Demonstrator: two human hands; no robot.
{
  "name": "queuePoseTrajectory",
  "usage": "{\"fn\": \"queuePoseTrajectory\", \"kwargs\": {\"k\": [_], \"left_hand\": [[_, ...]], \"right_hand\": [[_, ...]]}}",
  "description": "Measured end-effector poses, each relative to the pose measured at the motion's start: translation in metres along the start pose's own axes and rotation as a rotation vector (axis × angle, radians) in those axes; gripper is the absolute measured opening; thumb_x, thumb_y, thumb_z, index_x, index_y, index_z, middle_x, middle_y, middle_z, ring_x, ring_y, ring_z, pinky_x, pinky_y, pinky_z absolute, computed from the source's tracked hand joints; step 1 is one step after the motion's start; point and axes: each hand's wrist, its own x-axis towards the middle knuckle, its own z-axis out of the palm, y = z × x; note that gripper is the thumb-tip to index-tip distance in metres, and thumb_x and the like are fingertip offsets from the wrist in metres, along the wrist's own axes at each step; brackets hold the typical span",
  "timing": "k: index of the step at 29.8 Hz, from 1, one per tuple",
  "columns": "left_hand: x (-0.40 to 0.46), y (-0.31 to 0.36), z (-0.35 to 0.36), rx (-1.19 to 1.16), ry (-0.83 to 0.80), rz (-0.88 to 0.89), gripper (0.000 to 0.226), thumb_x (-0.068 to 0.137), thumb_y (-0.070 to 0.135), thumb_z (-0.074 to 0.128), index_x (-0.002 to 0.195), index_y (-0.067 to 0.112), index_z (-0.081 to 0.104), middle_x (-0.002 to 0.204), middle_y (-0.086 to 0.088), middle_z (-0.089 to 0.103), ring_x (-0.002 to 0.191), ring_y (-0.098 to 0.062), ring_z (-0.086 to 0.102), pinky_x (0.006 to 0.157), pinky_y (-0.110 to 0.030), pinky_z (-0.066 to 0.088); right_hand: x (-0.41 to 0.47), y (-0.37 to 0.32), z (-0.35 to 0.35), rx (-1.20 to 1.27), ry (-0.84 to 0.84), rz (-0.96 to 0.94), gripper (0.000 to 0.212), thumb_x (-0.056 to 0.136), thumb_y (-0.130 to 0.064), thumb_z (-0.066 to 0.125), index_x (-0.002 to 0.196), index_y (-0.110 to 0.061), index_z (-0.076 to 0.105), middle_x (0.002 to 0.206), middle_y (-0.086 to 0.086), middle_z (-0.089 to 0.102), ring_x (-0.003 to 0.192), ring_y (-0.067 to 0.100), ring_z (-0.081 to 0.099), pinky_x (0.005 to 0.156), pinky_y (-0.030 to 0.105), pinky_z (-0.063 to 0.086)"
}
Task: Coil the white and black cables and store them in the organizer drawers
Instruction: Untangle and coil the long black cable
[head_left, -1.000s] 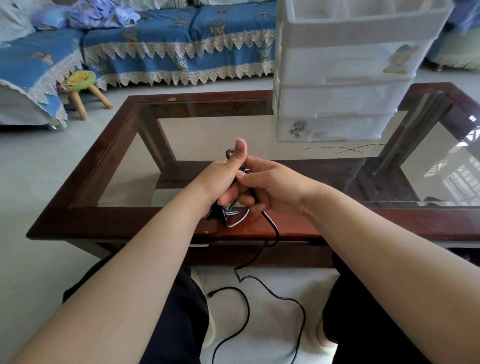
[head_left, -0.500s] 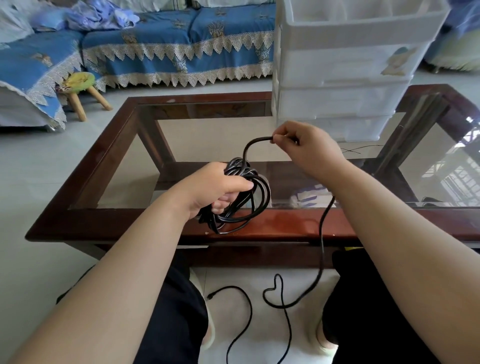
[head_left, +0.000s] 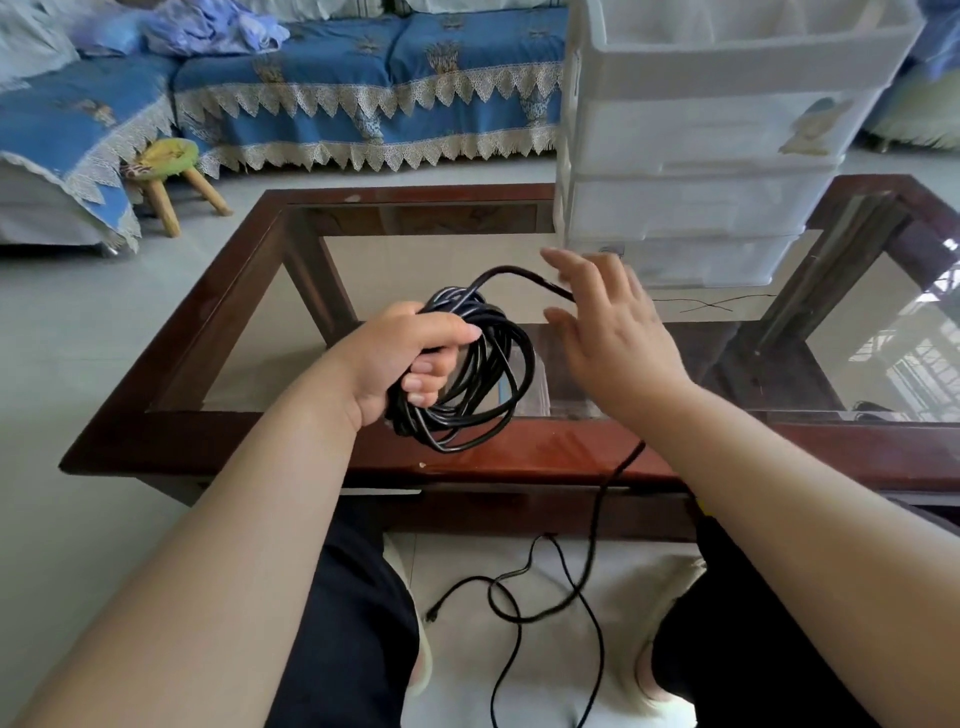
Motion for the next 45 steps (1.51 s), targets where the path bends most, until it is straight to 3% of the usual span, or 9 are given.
{"fn": "queuePoseTrajectory", "kwargs": {"k": [5,12,17,20,22,26,33,41,45], "left_hand": [[0.006,-0.001,0.019,-0.204,0.087,-0.084,0.039,0.095,0.015,0.047,0.058,0.016,0.037,0.044,0.003,0.025,0.033,-0.008,0.021,0.037,-0.02,0.018],[0.008,0.002,0.016,-0.395,0.0,-0.101,0.033,0.094,0.016,0.046,0.062,0.016,0.037,0.037,0.007,0.027,0.029,-0.004,0.021,0.032,-0.017,0.021],[0.006,0.005,0.012,-0.61,-0.044,-0.121,0.024,0.083,0.018,0.052,0.064,0.016,0.038,0.037,0.009,0.024,0.027,-0.002,0.021,0.03,-0.015,0.019],[0.005,0.005,0.011,-0.537,-0.084,-0.141,0.023,0.077,0.02,0.055,0.064,0.017,0.036,0.037,0.009,0.024,0.027,-0.002,0.02,0.031,-0.016,0.017],[0.004,0.004,0.01,-0.467,-0.161,-0.172,0.025,0.08,0.019,0.056,0.063,0.017,0.037,0.037,0.009,0.025,0.027,-0.002,0.021,0.031,-0.016,0.017],[0.0,0.003,0.012,-0.321,-0.236,-0.195,0.032,0.086,0.019,0.057,0.059,0.016,0.04,0.04,0.008,0.026,0.029,-0.003,0.022,0.034,-0.017,0.018],[-0.007,0.004,0.006,0.47,0.03,0.009,0.03,0.089,0.022,0.063,0.067,0.008,0.048,0.042,0.0,0.043,0.036,-0.015,0.034,0.043,-0.026,0.031],[-0.007,0.006,0.0,0.007,-0.314,0.184,0.034,0.081,0.024,0.062,0.054,0.012,0.045,0.04,-0.001,0.031,0.031,-0.011,0.022,0.038,-0.02,0.024],[-0.003,0.006,0.0,-0.167,-0.315,0.16,0.036,0.082,0.028,0.058,0.053,0.015,0.042,0.039,0.003,0.029,0.03,-0.008,0.023,0.037,-0.018,0.022]], "right_hand": [[-0.013,-0.032,0.016,-0.012,0.205,-0.372,0.043,0.088,-0.006,0.053,0.13,-0.006,0.055,0.136,0.013,0.053,0.132,0.029,0.042,0.112,0.047,0.027],[-0.011,-0.03,0.024,0.259,0.005,-0.101,0.06,0.099,-0.043,0.025,0.143,-0.002,0.034,0.15,0.015,0.034,0.142,0.027,0.025,0.116,0.037,0.02],[-0.003,-0.021,0.008,0.306,0.29,-0.29,0.041,0.098,-0.013,0.036,0.133,0.005,0.046,0.123,0.018,0.057,0.114,0.028,0.052,0.098,0.035,0.042],[0.007,-0.013,0.009,0.205,0.387,-0.268,0.037,0.096,-0.004,0.038,0.131,0.002,0.051,0.127,0.015,0.057,0.12,0.028,0.048,0.103,0.036,0.04],[0.014,-0.001,0.01,0.106,0.41,-0.288,0.033,0.097,-0.006,0.044,0.127,-0.001,0.057,0.125,0.013,0.059,0.121,0.028,0.047,0.103,0.036,0.042],[0.026,0.012,0.002,-0.11,0.418,-0.309,0.019,0.094,-0.029,0.058,0.1,-0.015,0.069,0.088,0.003,0.066,0.088,0.024,0.051,0.064,0.036,0.046],[0.025,0.009,-0.027,0.104,-0.356,-0.022,0.015,0.094,-0.034,0.051,0.088,-0.025,0.061,0.058,-0.014,0.049,0.059,0.012,0.049,0.055,0.028,0.036],[0.025,0.027,-0.026,1.593,-1.022,0.343,0.027,0.089,-0.036,0.056,0.072,-0.014,0.057,0.052,-0.005,0.022,0.045,0.007,0.016,0.037,0.015,0.016],[0.022,0.015,-0.028,1.482,-0.848,0.501,0.032,0.09,-0.041,0.048,0.071,-0.017,0.058,0.052,-0.004,0.034,0.043,0.006,0.026,0.036,0.015,0.019]]}}
